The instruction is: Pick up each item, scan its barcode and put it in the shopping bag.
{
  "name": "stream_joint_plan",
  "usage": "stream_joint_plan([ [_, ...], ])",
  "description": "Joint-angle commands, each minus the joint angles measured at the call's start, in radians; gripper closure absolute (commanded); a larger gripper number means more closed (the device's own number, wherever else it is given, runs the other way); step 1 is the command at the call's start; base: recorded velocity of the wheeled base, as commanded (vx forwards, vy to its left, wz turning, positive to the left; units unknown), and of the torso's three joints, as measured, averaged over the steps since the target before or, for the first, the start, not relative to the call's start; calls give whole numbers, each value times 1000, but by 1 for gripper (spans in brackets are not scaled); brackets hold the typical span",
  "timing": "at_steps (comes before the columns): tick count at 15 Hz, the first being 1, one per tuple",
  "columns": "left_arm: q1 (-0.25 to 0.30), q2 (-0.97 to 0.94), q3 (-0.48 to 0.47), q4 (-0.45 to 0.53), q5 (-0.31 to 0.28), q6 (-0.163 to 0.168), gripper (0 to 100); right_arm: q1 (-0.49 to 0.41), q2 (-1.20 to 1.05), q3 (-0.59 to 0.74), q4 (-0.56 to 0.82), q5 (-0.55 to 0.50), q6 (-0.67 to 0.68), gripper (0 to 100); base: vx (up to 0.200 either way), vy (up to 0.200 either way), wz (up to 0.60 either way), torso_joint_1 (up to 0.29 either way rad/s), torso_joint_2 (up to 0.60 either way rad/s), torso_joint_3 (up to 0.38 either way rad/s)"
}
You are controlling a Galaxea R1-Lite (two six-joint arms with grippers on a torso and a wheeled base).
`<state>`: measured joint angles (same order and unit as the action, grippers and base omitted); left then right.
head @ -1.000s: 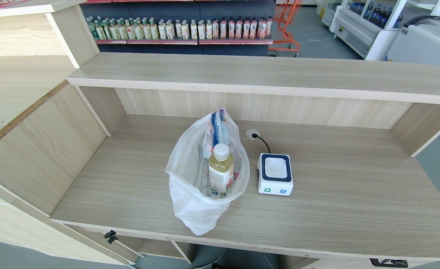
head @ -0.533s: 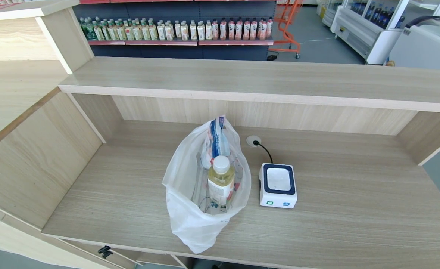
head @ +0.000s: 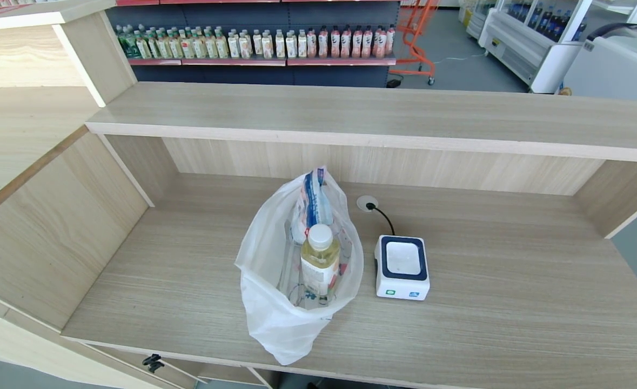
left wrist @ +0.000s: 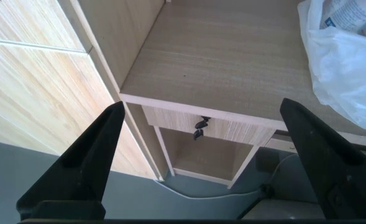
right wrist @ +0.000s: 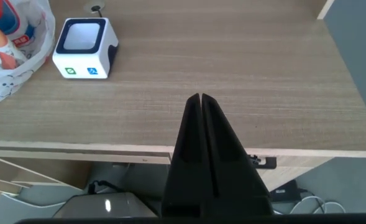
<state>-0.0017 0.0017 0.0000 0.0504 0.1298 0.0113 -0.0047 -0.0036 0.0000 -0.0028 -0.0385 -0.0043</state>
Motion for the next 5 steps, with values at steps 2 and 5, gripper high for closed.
stream_joint_plan([
  [2,0,0,0,0,1,-1,0,0,4,0,0,0,0,100,0,0,0,0,0,0],
  [5,0,0,0,-1,1,1,0,0,4,0,0,0,0,100,0,0,0,0,0,0],
])
